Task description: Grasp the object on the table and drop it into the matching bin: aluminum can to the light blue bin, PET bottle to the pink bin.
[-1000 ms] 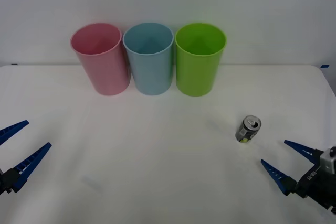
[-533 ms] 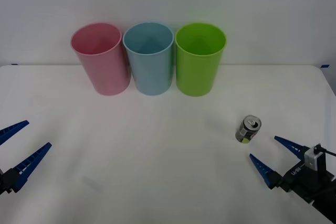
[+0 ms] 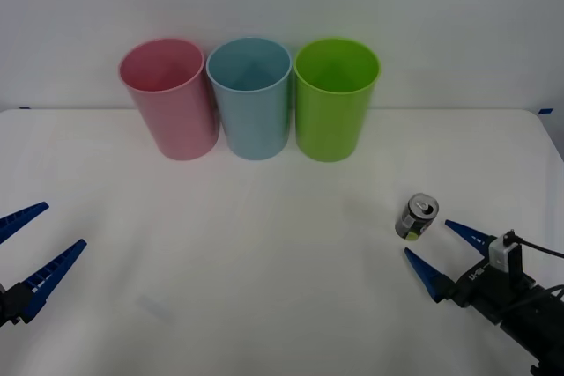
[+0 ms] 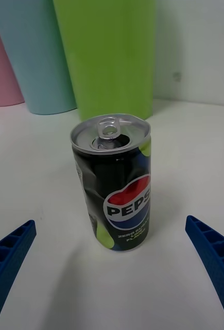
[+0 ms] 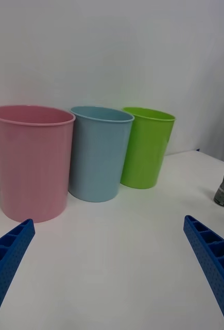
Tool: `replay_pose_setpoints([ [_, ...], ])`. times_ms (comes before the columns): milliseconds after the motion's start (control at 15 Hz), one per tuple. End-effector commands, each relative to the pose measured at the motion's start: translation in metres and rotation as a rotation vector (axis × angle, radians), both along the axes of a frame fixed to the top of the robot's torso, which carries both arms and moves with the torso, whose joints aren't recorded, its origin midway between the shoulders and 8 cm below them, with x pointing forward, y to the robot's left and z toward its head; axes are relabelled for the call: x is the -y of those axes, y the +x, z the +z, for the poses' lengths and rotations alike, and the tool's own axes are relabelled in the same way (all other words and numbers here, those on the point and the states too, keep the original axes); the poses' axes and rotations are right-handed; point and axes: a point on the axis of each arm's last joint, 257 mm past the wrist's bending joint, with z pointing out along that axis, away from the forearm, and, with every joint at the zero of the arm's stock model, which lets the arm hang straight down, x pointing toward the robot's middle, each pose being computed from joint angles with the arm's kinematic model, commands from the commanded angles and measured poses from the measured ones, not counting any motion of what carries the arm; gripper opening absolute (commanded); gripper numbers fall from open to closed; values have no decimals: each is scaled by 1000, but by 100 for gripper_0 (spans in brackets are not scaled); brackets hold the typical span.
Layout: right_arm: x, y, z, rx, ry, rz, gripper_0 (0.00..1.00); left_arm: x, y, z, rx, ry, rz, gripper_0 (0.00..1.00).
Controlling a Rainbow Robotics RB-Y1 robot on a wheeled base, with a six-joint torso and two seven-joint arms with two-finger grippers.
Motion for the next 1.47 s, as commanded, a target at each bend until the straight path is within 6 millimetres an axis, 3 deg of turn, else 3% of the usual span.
replay_pose_setpoints([
  [67,-2,13,-2,11,-7,-15,100,0,0,0,0,0,0,100],
  [867,-34,54,1,53,5,-57,100,0,0,0,0,0,0,100],
  [1400,-40,58,-1,57,-9,-62,100,0,0,0,0,0,0,100],
  [1467,-40,58,0,59,-9,-64,80,0,0,0,0,0,0,100],
])
